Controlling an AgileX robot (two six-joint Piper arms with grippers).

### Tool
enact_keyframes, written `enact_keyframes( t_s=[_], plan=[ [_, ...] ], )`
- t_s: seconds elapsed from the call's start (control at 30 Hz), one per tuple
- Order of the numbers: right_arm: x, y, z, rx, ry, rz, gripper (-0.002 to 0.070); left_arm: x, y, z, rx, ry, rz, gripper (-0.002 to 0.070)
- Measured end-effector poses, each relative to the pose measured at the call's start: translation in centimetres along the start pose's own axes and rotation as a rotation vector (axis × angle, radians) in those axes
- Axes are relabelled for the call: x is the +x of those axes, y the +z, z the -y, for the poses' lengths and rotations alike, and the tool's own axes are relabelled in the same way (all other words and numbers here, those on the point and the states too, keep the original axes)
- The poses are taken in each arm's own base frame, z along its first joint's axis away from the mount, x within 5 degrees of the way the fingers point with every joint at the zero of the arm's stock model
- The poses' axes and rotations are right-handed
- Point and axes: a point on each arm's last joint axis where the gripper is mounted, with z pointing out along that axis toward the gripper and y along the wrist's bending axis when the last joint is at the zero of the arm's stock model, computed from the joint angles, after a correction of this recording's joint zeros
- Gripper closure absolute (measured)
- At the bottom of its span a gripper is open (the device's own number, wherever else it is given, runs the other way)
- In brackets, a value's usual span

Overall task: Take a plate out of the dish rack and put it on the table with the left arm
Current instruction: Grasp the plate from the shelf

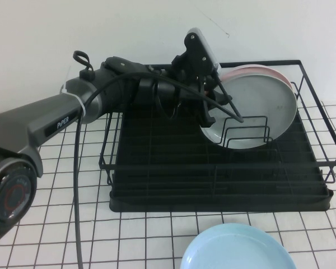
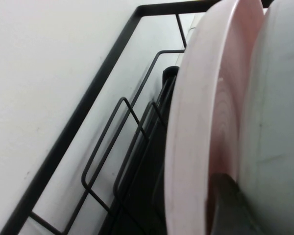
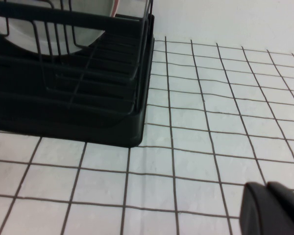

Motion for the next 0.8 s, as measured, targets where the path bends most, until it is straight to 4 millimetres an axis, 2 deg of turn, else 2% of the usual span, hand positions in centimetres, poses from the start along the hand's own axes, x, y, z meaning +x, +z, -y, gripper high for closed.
enact_keyframes(
  t_s=[0.1, 0.23, 0.53, 0.8],
  plan=[
    [0.0, 0.0, 0.0, 0.0, 0.0, 0.0, 0.0678, 0.0, 0.0, -0.1, -0.007, -0.006, 0.002, 0.0454],
    [0.0, 0.0, 0.0, 0.0, 0.0, 0.0, 0.0678, 0.0, 0.0, -0.1, -0.01, -0.005, 0.003, 0.0591],
    [0.0, 0.0, 0.0, 0.0, 0.0, 0.0, 0.0678, -0.5, -0.4, -0.3, -0.023, -0.031, 0.007, 0.0594],
    [0.0, 0.0, 0.0, 0.0, 0.0, 0.0, 0.0678, -6.0, -4.5, -0.3, -0.053, 0.024, 0.095, 0.0594]
  ],
)
